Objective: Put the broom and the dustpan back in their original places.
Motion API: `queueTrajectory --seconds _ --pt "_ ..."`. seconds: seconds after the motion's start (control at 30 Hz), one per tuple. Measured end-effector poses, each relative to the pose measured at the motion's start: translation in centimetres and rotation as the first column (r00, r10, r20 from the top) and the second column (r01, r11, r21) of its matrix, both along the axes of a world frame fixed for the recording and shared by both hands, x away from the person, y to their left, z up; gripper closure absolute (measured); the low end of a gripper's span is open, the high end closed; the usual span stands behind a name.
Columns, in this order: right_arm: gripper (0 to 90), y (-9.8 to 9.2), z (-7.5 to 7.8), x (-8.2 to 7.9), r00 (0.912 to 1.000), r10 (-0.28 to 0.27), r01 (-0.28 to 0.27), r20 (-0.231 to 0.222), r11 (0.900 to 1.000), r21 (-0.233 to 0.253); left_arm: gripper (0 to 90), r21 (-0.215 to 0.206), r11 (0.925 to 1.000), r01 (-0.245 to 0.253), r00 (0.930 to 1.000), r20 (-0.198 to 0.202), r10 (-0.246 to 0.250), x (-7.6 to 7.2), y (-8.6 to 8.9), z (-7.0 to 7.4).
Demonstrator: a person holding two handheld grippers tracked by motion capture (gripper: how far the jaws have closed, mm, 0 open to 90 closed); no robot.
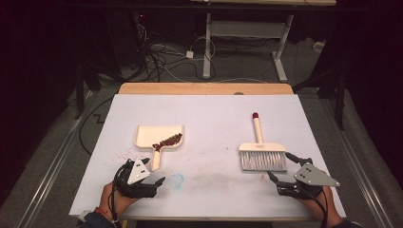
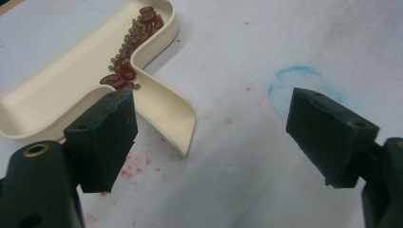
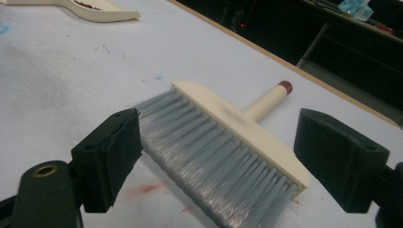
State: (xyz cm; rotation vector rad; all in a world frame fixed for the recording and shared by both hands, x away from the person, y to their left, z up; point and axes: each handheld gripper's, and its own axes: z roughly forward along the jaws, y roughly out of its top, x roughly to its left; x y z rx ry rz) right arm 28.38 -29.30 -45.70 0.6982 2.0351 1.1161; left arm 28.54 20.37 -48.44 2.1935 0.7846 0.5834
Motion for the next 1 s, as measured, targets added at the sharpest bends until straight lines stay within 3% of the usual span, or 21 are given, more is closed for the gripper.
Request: queueTrajectory --seconds 0.6,0.8,0.93,1.0 --pt "17.1 0.15 0.05 0.03 0.9999 -0.01 0.01 0.014 1.0 -0.008 17.4 0.014 0.9999 -0.002 1.0 0.008 0.002 0.06 -0.13 -0.06" --pt "17.3 0.49 0.32 0.4 0.9996 -0.005 0.005 0.026 1.0 0.003 17.3 -0.003 1.0 -0.004 1.0 0.008 0.004 0.16 0.15 -0.1" --pt "17.2 0.7 0.27 0.75 0.9996 -0.001 0.002 0.03 1.0 -0.02 17.4 -0.021 0.9998 -0.007 0.9999 0.012 0.008 0.15 0.31 -0.16" --pt "17.2 0.47 0.45 0.6 0.9995 0.004 -0.004 0.032 1.0 0.001 17.3 -0.02 0.9998 -0.009 0.9999 0.014 0.009 0.09 0.29 -0.12"
